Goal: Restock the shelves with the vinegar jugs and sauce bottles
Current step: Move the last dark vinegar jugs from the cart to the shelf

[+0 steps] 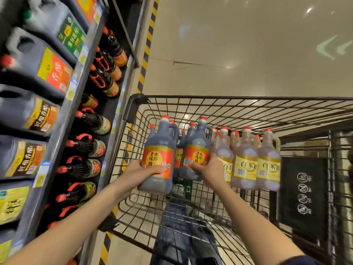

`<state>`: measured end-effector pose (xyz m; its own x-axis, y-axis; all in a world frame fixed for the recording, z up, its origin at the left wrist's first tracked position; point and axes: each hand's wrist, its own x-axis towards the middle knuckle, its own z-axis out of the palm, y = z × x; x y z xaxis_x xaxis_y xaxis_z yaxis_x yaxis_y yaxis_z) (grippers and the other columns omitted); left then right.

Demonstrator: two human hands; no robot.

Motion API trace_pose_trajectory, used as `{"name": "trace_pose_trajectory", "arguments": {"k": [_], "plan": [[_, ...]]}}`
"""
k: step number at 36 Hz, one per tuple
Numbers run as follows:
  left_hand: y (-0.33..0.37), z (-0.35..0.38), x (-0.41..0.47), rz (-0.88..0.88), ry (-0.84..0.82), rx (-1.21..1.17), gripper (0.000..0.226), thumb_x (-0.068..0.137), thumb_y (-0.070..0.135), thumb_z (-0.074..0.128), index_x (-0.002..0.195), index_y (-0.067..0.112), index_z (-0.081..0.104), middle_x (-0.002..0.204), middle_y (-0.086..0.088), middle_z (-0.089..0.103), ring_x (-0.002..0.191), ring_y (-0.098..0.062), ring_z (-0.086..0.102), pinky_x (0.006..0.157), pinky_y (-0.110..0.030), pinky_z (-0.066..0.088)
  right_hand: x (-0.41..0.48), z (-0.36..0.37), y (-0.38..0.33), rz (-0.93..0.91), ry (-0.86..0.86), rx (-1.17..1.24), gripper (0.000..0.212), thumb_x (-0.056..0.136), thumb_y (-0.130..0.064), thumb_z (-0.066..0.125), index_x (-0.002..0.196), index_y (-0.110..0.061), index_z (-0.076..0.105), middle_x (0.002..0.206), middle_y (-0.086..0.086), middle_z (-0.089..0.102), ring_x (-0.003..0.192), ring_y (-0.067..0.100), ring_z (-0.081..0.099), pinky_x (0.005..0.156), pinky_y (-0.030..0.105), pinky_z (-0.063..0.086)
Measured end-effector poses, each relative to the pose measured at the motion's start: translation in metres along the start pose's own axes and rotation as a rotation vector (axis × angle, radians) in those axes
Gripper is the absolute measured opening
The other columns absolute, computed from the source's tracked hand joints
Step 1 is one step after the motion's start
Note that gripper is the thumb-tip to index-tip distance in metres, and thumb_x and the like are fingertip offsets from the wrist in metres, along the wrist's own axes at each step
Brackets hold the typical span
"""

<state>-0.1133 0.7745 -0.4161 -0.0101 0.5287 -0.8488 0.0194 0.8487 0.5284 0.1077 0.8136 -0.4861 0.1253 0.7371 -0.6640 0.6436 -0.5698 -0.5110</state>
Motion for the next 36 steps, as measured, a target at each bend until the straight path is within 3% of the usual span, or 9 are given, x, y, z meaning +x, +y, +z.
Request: {"name": "trace_pose_trajectory", "arguments": {"k": [6, 9, 13, 20, 24, 26, 32, 34, 36], "plan": [[0.004, -0.007, -0.006, 0.022, -0.022, -0.023, 0.086, 0.036, 0.048, 0.081, 0.111, 0.011, 0.062, 0.094, -0.006, 0.075, 0.084, -0.018, 0.072, 0.068, -0.027, 0.054, -0.001, 0.012, -0.014, 0.102, -0.065, 0.160, 0.069, 0.064, -0.041, 0.084, 0.116, -0.011, 0.052, 0.106, 0.005, 0.062, 0.099, 0.024, 0.064, 0.081, 0.034, 0.055], [0.006, -0.010, -0.009, 0.027, -0.017, -0.031, 0.085, 0.036, 0.047, 0.081, 0.111, 0.011, 0.062, 0.092, -0.004, 0.075, 0.082, -0.016, 0.073, 0.063, -0.023, 0.054, 0.005, 0.020, -0.018, 0.201, -0.153, 0.283, 0.060, 0.056, -0.040, 0.089, 0.101, -0.017, 0.058, 0.104, 0.007, 0.068, 0.094, 0.024, 0.067, 0.083, 0.043, 0.057], [0.007, -0.015, -0.011, 0.020, -0.006, -0.037, 0.084, 0.038, 0.044, 0.085, 0.111, 0.010, 0.061, 0.092, -0.005, 0.075, 0.078, -0.014, 0.072, 0.059, -0.020, 0.053, 0.022, 0.033, -0.007, 0.271, -0.174, 0.442, 0.071, 0.036, -0.038, 0.094, 0.095, -0.017, 0.061, 0.103, 0.011, 0.071, 0.091, 0.026, 0.069, 0.081, 0.048, 0.057], [0.005, -0.019, -0.015, 0.020, 0.027, -0.035, 0.084, 0.036, 0.048, 0.081, 0.109, 0.011, 0.063, 0.089, -0.003, 0.075, 0.080, -0.015, 0.073, 0.062, -0.022, 0.054, 0.012, 0.026, -0.022, 0.347, -0.144, 0.515, 0.054, 0.055, -0.019, 0.091, 0.094, -0.010, 0.056, 0.104, 0.014, 0.067, 0.091, 0.030, 0.067, 0.081, 0.048, 0.057], [0.007, -0.019, -0.020, 0.029, 0.034, -0.021, 0.086, 0.036, 0.048, 0.082, 0.110, 0.010, 0.063, 0.092, -0.004, 0.075, 0.083, -0.017, 0.073, 0.066, -0.025, 0.054, -0.001, 0.012, -0.032, 0.384, -0.212, 0.577, 0.049, 0.068, -0.015, 0.083, 0.102, -0.004, 0.048, 0.087, 0.008, 0.061, 0.070, 0.021, 0.062, 0.053, 0.035, 0.052], [0.010, -0.018, -0.024, 0.038, 0.035, -0.012, 0.086, 0.035, 0.048, 0.082, 0.111, 0.010, 0.063, 0.093, -0.005, 0.075, 0.084, -0.017, 0.072, 0.067, -0.026, 0.054, -0.009, 0.005, -0.034, 0.377, -0.224, 0.595, 0.046, 0.071, -0.015, 0.081, 0.102, -0.005, 0.049, 0.081, 0.005, 0.060, 0.067, 0.019, 0.061, 0.048, 0.031, 0.049], [0.022, -0.012, -0.040, 0.083, 0.056, -0.008, 0.085, 0.033, 0.046, 0.082, 0.107, 0.011, 0.062, 0.092, -0.006, 0.074, 0.076, -0.015, 0.072, 0.058, -0.021, 0.053, -0.033, -0.017, -0.035, 0.311, -0.254, 0.618, 0.062, 0.065, -0.019, 0.085, 0.116, -0.003, 0.054, 0.106, 0.014, 0.066, 0.085, 0.027, 0.067, 0.063, 0.039, 0.057], [0.028, -0.009, -0.047, 0.100, 0.065, 0.006, 0.083, 0.035, 0.044, 0.083, 0.108, 0.011, 0.062, 0.091, -0.005, 0.074, 0.075, -0.014, 0.072, 0.059, -0.020, 0.053, -0.044, -0.030, -0.036, 0.274, -0.261, 0.629, 0.055, 0.065, -0.014, 0.084, 0.111, -0.004, 0.055, 0.104, 0.013, 0.066, 0.089, 0.028, 0.066, 0.072, 0.044, 0.058], [0.033, -0.006, -0.056, 0.125, 0.083, 0.003, 0.086, 0.032, 0.045, 0.084, 0.108, 0.011, 0.062, 0.091, -0.005, 0.074, 0.077, -0.015, 0.072, 0.062, -0.023, 0.054, -0.054, -0.043, -0.038, 0.228, -0.273, 0.636, 0.050, 0.064, -0.010, 0.083, 0.106, -0.004, 0.056, 0.100, 0.011, 0.065, 0.084, 0.023, 0.065, 0.067, 0.036, 0.058]]}}
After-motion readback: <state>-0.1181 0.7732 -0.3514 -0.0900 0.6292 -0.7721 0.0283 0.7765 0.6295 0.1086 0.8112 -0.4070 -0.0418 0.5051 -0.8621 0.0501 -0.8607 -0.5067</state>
